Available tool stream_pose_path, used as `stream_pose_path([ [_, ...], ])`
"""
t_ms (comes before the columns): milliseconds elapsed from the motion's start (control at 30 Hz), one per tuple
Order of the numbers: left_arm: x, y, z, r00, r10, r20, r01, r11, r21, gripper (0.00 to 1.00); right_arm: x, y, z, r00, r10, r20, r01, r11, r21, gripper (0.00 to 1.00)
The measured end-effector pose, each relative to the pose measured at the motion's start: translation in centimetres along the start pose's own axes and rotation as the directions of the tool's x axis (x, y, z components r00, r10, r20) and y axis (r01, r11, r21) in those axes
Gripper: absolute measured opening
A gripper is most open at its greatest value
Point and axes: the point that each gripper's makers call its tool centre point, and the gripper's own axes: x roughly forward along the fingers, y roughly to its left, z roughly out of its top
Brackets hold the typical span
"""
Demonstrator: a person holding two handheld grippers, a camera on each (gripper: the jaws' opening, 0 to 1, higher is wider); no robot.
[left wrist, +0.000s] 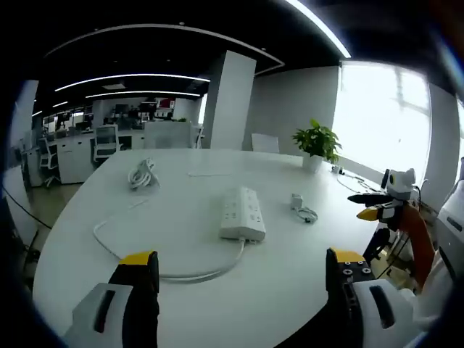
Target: Straighten the power strip on the desk, plug the charger into it
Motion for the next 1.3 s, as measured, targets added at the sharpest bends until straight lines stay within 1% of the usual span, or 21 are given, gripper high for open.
stream_pose_path([
  [133,0.1,0.2,-0.3,1.000,0.018,-0.019,-0.018,1.000,0.025,0.96,-0.7,-0.1,-0.5,1.000,-0.010,-0.010,0.010,1.000,-0.008,0.76],
  [233,-0.1,0.9,-0.4,0.999,0.051,-0.015,-0.050,0.998,0.033,0.96,-1.0,0.1,-0.1,1.000,-0.019,-0.022,0.018,0.999,-0.037,0.76],
  [333,0.1,0.9,-0.4,0.999,0.050,-0.016,-0.049,0.998,0.027,0.96,-1.3,0.0,0.2,1.000,-0.026,-0.010,0.025,0.999,-0.042,0.76],
  [500,1.1,0.4,-0.4,0.999,0.042,-0.029,-0.040,0.998,0.054,0.96,-1.8,-0.1,0.4,0.999,-0.038,-0.001,0.038,0.998,-0.045,0.76],
  [600,1.6,0.4,-0.6,0.999,0.041,-0.030,-0.039,0.998,0.053,0.96,-1.6,0.0,0.4,0.999,-0.035,0.002,0.035,0.999,-0.041,0.76],
  [700,1.6,0.5,-0.8,0.998,0.042,-0.036,-0.040,0.998,0.051,0.96,-1.5,0.0,0.4,0.999,-0.035,-0.001,0.035,0.999,-0.041,0.76],
  [733,1.6,0.6,-1.0,0.998,0.046,-0.045,-0.044,0.998,0.047,0.96,-1.1,0.2,0.3,0.999,-0.030,-0.015,0.030,0.998,-0.050,0.76],
  [800,1.5,0.8,-1.4,0.997,0.054,-0.058,-0.052,0.998,0.041,0.96,-1.0,0.3,0.4,0.999,-0.027,-0.018,0.026,0.998,-0.058,0.76],
  [967,1.8,1.3,-1.4,0.996,0.067,-0.065,-0.065,0.997,0.034,0.96,-0.6,0.3,0.5,1.000,-0.024,-0.015,0.023,0.998,-0.058,0.76],
  [1200,2.8,0.9,-1.6,0.994,0.063,-0.094,-0.058,0.997,0.059,0.96,0.0,0.2,0.1,0.999,-0.021,-0.030,0.019,0.998,-0.053,0.76],
  [1300,3.0,0.6,-1.6,0.994,0.054,-0.094,-0.048,0.997,0.057,0.96,0.0,0.2,-0.2,0.999,-0.017,-0.038,0.015,0.999,-0.047,0.76],
])
